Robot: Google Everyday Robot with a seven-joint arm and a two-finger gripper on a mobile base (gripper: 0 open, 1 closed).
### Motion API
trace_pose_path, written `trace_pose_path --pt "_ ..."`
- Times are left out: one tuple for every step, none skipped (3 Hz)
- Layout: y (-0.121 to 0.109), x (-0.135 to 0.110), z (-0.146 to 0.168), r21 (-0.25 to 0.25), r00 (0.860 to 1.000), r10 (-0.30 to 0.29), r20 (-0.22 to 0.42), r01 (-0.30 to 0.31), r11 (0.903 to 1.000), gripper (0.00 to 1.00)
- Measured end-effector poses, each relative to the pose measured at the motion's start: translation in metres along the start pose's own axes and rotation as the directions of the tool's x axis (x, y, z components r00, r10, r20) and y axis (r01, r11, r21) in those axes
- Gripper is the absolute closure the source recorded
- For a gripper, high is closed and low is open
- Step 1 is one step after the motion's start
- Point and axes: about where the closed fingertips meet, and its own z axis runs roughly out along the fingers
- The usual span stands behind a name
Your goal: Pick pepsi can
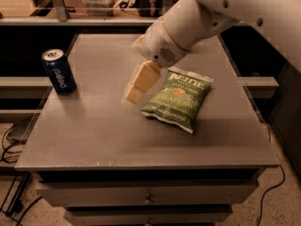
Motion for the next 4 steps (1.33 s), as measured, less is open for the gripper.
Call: trace_pose_path --pt "-0.027 -0.029 0.04 0.01 0.991 -0.006 0.132 0.004 0.9999 0.0" --pt "-0.049 -0.049 0.07 0.007 0.971 0.006 0.239 -0.008 0.9999 0.0" --pt "-0.064 -0.065 0.094 -0.004 0.952 0.016 0.307 -0.016 0.9999 0.0" --pt "-0.075 -0.088 0.122 -0.027 0.939 -0.001 0.345 0.012 0.9996 0.0"
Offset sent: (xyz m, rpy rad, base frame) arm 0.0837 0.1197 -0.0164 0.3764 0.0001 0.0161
